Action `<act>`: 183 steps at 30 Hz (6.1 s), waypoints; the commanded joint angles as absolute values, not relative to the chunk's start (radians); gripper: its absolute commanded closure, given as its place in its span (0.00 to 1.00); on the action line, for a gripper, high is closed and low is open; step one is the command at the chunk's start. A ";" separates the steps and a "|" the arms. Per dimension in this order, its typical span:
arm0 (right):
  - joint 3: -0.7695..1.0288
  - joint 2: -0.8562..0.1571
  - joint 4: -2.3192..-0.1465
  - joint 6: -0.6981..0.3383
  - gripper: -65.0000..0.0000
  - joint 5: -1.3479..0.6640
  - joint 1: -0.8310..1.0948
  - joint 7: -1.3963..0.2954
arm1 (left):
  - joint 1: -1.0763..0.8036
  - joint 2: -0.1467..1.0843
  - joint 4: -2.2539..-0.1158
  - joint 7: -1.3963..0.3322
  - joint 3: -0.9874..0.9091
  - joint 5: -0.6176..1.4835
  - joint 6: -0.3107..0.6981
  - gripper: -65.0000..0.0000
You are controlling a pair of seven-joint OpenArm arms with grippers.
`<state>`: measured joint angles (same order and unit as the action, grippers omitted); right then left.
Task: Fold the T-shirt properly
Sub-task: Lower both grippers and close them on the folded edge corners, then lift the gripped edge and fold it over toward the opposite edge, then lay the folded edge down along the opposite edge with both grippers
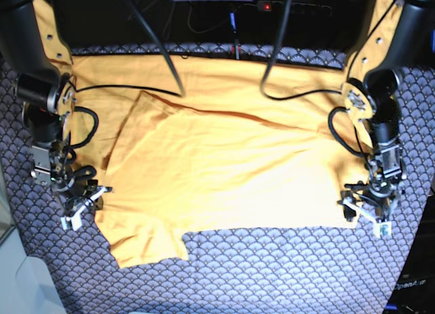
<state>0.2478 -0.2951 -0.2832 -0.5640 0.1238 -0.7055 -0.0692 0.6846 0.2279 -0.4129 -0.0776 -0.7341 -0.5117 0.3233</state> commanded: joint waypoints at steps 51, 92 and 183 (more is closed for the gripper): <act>0.249 -0.323 -0.298 -0.575 0.99 0.120 -0.734 -0.061 | 0.746 0.286 -0.157 0.142 -0.659 -0.412 0.251 0.92; 0.249 -0.306 -0.958 -0.698 1.00 -0.044 -0.375 -0.153 | 0.440 0.082 -1.029 -0.251 -0.659 -0.410 0.372 1.00; 0.593 -0.082 -1.593 -0.698 1.00 -0.148 0.305 -0.277 | -0.019 0.005 -1.475 -0.390 -0.803 -0.305 0.562 1.00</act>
